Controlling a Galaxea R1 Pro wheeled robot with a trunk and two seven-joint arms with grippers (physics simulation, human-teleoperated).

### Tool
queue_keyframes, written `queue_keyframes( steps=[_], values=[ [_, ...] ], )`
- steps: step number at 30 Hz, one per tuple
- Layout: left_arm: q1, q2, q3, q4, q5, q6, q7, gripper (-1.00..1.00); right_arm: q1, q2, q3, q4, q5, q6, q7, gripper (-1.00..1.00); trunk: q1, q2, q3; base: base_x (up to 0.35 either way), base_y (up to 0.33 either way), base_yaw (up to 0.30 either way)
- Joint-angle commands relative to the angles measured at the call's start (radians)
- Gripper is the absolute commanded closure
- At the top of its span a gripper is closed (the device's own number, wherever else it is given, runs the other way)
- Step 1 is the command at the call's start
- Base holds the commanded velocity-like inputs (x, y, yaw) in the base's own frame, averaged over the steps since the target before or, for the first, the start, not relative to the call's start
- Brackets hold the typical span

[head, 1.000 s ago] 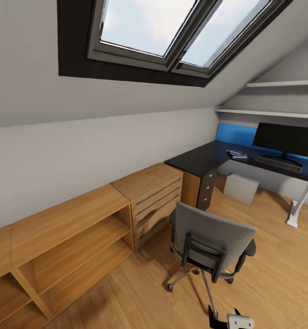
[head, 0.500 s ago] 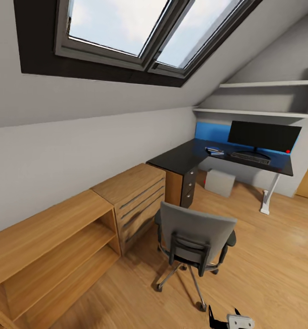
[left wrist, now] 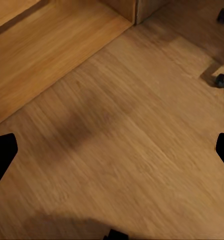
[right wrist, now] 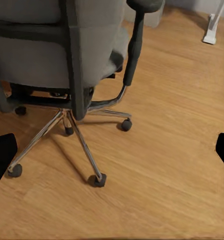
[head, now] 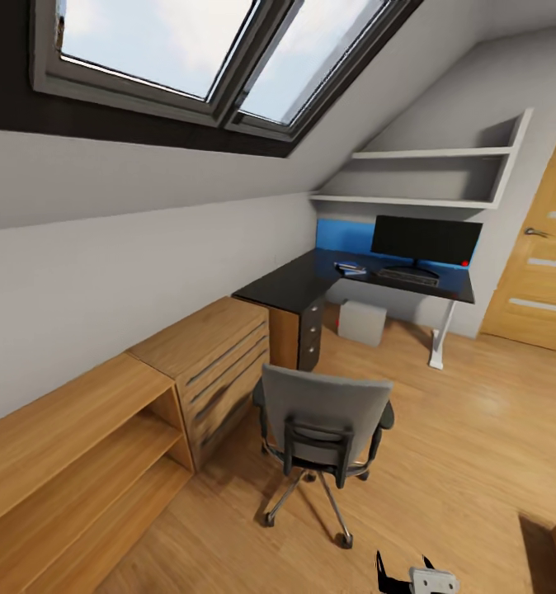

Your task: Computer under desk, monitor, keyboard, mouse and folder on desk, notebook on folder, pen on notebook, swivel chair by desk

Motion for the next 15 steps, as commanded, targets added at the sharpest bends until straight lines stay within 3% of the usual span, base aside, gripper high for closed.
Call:
queue_keyframes(
  steps=[1, 5, 15],
  values=[
    [0.000, 0.000, -0.009, 0.000, 0.003, -0.003, 0.007, -1.00, -0.001, 0.000, 0.009, 0.002, -0.009, -0.003, -0.001, -1.00, 0.000, -0.002, -0.002, 0.000, 0.061, -0.293],
    [0.000, 0.001, -0.008, 0.000, 0.004, -0.004, 0.006, -1.00, -0.001, 0.000, 0.009, 0.002, -0.009, -0.003, -0.001, -1.00, 0.000, -0.002, -0.002, 0.000, 0.056, -0.293],
    [0.000, 0.000, -0.009, 0.000, 0.003, -0.005, 0.007, -1.00, -0.001, 0.000, 0.009, 0.002, -0.009, -0.003, -0.001, -1.00, 0.000, -0.002, -0.002, 0.000, 0.169, -0.293]
  ],
)
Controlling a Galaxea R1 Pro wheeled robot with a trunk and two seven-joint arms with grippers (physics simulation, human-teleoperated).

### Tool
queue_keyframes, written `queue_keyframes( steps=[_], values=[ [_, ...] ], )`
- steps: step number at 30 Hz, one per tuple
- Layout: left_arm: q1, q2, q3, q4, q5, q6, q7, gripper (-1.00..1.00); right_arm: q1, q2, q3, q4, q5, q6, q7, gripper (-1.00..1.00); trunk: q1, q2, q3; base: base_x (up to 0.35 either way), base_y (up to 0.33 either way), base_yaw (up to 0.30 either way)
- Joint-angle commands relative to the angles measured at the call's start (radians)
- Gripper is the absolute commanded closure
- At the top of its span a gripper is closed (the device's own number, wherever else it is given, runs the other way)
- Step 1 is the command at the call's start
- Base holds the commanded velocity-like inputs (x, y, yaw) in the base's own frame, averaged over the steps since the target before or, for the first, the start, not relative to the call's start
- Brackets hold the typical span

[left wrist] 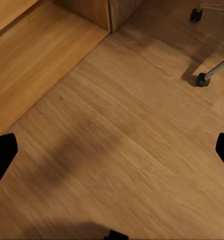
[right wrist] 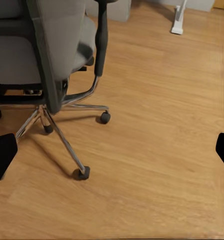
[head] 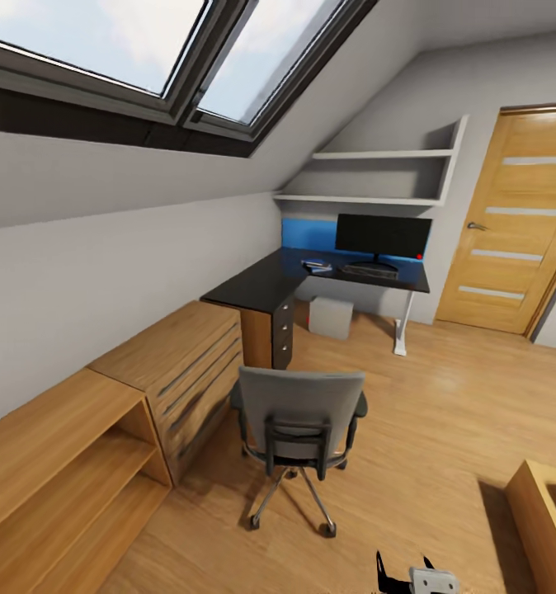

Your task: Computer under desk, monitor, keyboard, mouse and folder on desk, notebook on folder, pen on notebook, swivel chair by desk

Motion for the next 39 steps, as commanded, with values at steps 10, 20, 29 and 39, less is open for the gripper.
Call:
queue_keyframes(
  steps=[10, 20, 29, 39],
  values=[
    [0.000, 0.000, -0.008, 0.000, 0.003, 0.000, 0.008, -1.00, -0.001, 0.000, 0.009, 0.002, -0.009, -0.004, -0.001, -1.00, 0.000, -0.002, -0.002, 0.000, 0.104, -0.293],
    [0.000, -0.001, -0.009, 0.000, 0.003, 0.004, 0.008, -1.00, -0.001, 0.001, 0.009, 0.003, -0.009, -0.004, -0.001, -1.00, 0.000, -0.002, -0.002, 0.000, 0.075, -0.263],
    [0.000, -0.001, -0.009, 0.000, 0.003, 0.006, 0.008, -1.00, -0.001, -0.013, 0.008, 0.003, -0.011, 0.047, -0.006, -1.00, 0.000, -0.002, -0.002, 0.030, 0.028, -0.027],
    [0.000, 0.000, -0.009, 0.000, 0.003, 0.009, 0.009, -1.00, -0.001, -0.014, 0.008, 0.002, -0.010, 0.068, -0.002, -1.00, 0.000, -0.002, -0.002, 0.234, 0.217, -0.051]
  ],
)
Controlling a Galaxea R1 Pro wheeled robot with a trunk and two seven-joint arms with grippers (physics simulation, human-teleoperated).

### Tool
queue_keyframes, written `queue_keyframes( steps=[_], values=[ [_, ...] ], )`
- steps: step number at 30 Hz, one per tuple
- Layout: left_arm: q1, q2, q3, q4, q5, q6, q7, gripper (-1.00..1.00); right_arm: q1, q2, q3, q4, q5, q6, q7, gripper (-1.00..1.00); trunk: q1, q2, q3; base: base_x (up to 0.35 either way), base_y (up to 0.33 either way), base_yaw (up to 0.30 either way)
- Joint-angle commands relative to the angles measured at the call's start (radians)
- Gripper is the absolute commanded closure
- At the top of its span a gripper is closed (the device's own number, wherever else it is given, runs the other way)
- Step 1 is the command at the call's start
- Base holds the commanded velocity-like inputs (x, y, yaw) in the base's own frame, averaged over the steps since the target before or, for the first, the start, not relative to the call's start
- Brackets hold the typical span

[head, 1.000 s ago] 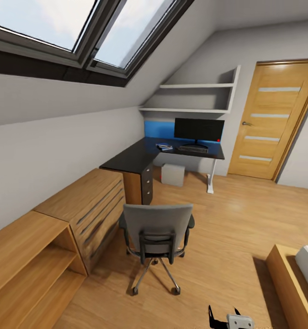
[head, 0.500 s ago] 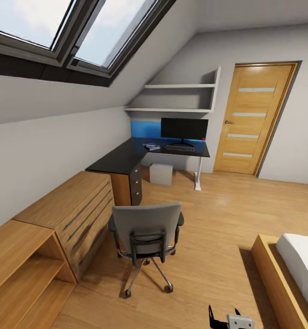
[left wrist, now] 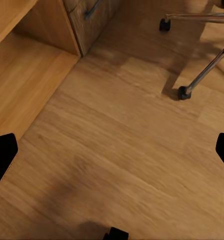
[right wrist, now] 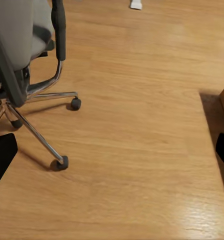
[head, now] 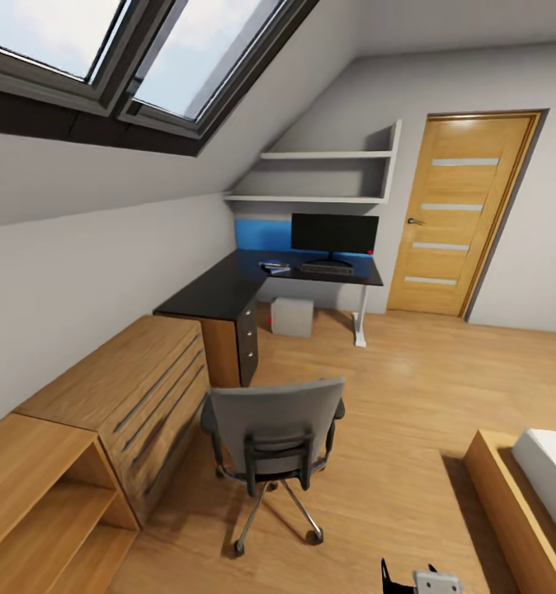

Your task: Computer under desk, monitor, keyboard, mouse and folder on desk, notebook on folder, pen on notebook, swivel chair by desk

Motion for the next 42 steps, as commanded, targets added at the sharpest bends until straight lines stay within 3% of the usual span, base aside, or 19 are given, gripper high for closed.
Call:
queue_keyframes(
  steps=[1, 14, 28, 42],
  values=[
    [-0.001, 0.000, -0.008, 0.000, 0.003, -0.001, 0.007, -1.00, -0.001, -0.001, 0.009, 0.001, -0.009, -0.004, 0.000, -1.00, 0.001, -0.002, -0.002, 0.046, 0.326, -0.246],
    [-0.001, -0.001, -0.009, 0.000, 0.002, -0.001, 0.002, -1.00, -0.001, -0.001, 0.010, 0.001, -0.009, -0.004, 0.000, -1.00, 0.001, -0.002, -0.002, 0.009, 0.221, -0.264],
    [-0.001, 0.000, -0.009, 0.000, 0.003, -0.001, -0.001, -1.00, -0.001, -0.001, 0.010, 0.002, -0.009, -0.003, 0.000, -1.00, 0.001, -0.002, -0.002, 0.000, 0.093, -0.264],
    [-0.001, 0.000, -0.010, 0.000, 0.003, -0.001, 0.000, -1.00, -0.001, 0.001, 0.009, 0.003, -0.010, -0.002, 0.000, -1.00, 0.001, -0.002, -0.002, 0.000, 0.312, -0.046]
  ],
)
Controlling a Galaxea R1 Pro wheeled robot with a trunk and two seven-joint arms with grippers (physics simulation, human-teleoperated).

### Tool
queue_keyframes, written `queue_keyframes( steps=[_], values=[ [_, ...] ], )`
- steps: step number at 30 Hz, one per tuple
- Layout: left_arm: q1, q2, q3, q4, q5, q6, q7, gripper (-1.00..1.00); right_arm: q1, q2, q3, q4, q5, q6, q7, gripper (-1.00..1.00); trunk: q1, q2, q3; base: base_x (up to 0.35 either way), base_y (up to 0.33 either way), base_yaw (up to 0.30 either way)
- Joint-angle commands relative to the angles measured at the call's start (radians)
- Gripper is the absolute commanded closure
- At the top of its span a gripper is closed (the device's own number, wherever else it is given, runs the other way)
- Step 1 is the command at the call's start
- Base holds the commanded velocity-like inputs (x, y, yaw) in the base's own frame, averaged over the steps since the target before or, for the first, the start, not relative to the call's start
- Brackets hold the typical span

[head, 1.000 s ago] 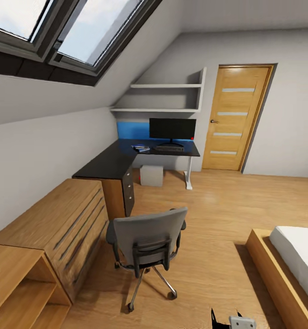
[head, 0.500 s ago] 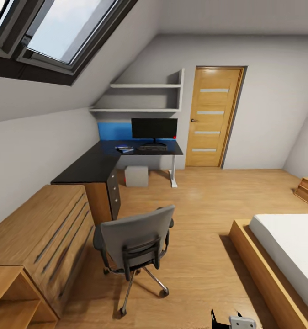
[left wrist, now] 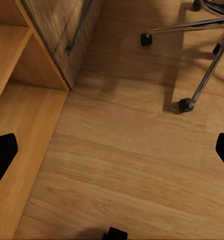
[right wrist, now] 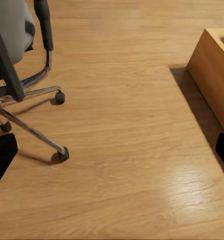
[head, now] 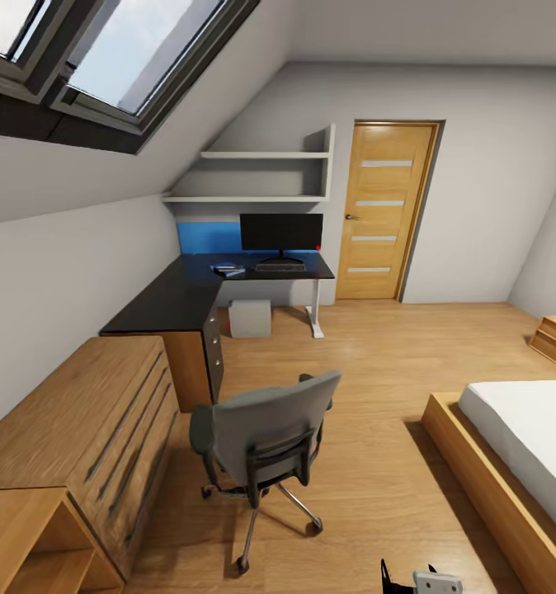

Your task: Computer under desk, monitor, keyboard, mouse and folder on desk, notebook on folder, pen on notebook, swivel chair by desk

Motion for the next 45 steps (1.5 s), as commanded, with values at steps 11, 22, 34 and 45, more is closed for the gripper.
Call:
queue_keyframes(
  steps=[11, 22, 34, 45],
  values=[
    [-0.001, 0.000, -0.008, 0.000, 0.003, -0.002, 0.008, -1.00, -0.001, 0.000, 0.009, 0.002, -0.010, -0.004, -0.001, -1.00, 0.000, -0.002, -0.002, 0.000, 0.211, -0.001],
    [-0.001, -0.005, -0.012, -0.001, -0.001, -0.015, 0.010, -1.00, -0.001, 0.000, 0.009, 0.002, -0.010, -0.004, -0.001, -1.00, 0.000, -0.002, -0.002, 0.000, 0.006, 0.000],
    [-0.001, -0.012, -0.009, -0.003, 0.005, -0.002, 0.017, -1.00, -0.001, 0.000, 0.009, 0.001, -0.010, -0.003, -0.003, -1.00, 0.039, -0.072, -0.033, 0.000, 0.000, 0.000],
    [-0.001, -0.057, -0.010, -0.002, 0.002, 0.062, 0.029, -1.00, -0.001, 0.000, 0.009, 0.002, -0.010, -0.001, -0.003, -1.00, 0.062, -0.114, -0.052, 0.000, 0.000, 0.000]
  ],
)
